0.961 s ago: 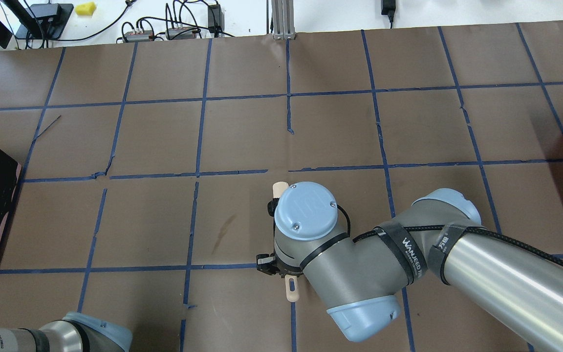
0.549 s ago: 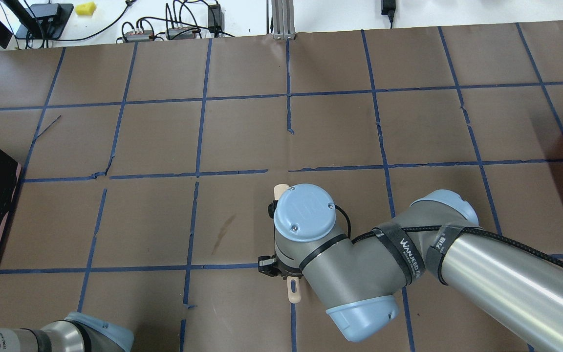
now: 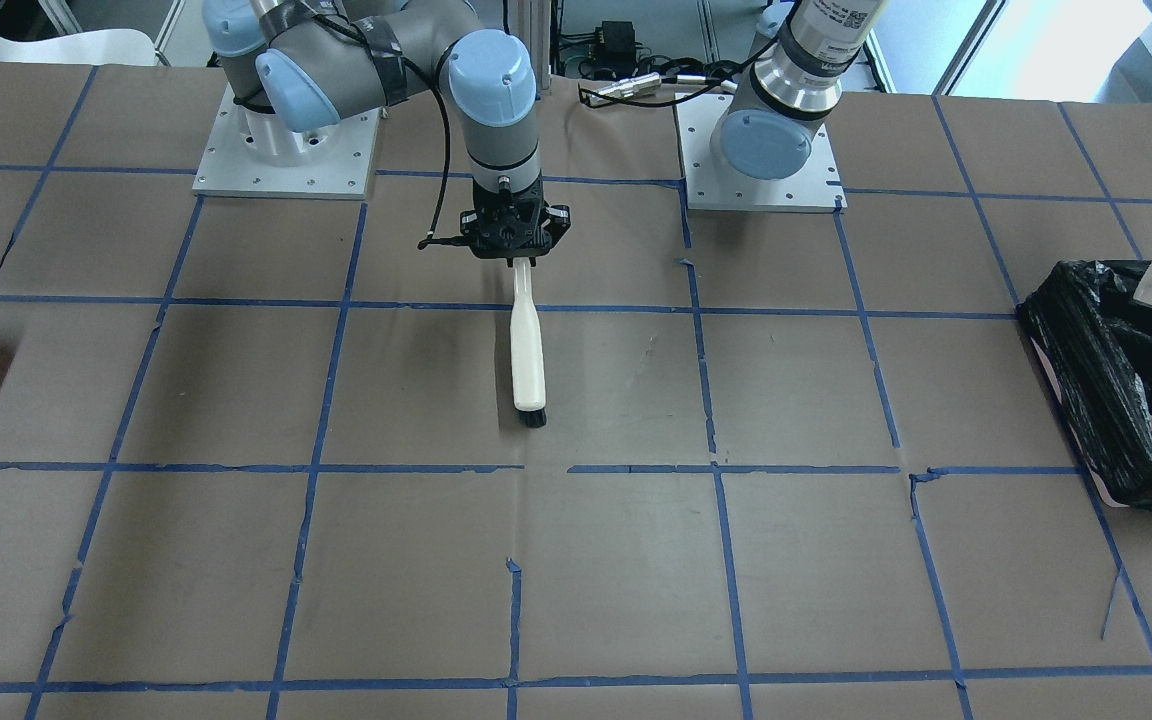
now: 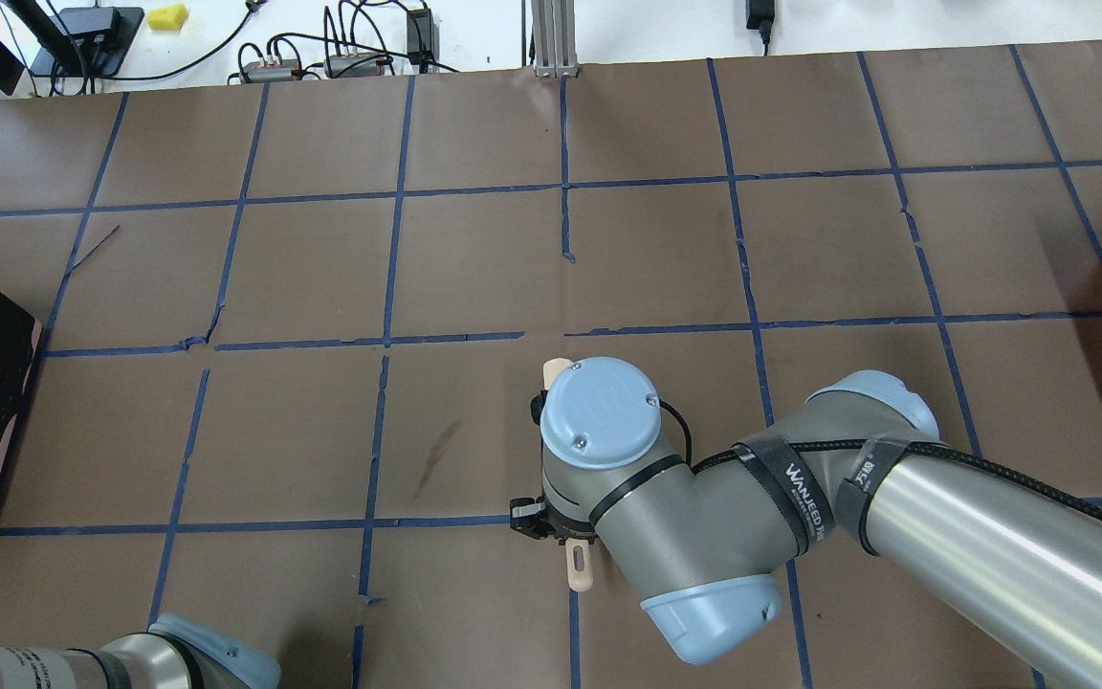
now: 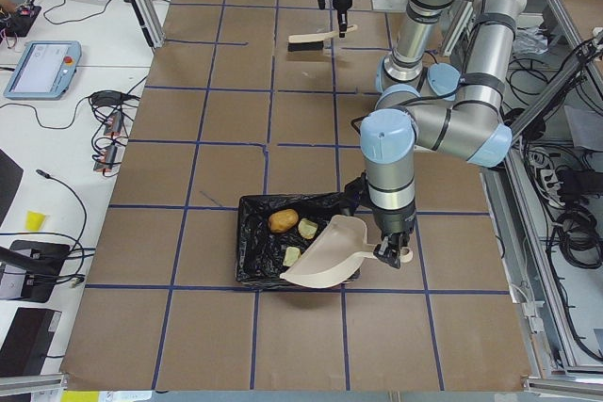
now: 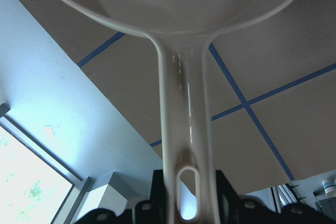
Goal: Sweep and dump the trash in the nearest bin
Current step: 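Tilt the dustpan over the bin with the left gripper to dump trash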
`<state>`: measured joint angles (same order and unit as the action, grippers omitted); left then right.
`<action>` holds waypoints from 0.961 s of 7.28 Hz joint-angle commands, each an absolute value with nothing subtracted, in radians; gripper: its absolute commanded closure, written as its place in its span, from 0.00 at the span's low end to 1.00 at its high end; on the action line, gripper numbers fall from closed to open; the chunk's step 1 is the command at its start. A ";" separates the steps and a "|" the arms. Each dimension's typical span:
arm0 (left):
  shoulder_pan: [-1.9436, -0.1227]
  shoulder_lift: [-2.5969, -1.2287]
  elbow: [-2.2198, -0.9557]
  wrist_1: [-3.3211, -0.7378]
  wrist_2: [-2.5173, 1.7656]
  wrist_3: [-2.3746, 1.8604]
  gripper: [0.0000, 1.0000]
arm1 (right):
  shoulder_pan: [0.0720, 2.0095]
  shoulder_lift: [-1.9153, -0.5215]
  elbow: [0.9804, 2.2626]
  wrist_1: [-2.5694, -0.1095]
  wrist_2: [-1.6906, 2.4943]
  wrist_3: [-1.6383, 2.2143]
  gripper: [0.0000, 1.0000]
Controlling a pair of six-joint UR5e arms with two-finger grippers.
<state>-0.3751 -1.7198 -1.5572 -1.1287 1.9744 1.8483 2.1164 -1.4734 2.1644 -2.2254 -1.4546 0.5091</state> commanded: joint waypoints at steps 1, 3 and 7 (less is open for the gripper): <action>-0.393 -1.701 -1.554 -1.121 1.994 1.868 1.00 | 2.117 -1.474 2.164 -2.226 -1.454 0.509 0.87; -0.399 -1.663 -1.557 -1.121 1.991 1.868 1.00 | 2.118 -1.473 2.166 -2.226 -1.453 0.509 0.81; -0.520 -1.566 -1.555 -1.137 1.918 1.823 1.00 | 2.109 -1.474 2.164 -2.232 -1.457 0.508 0.04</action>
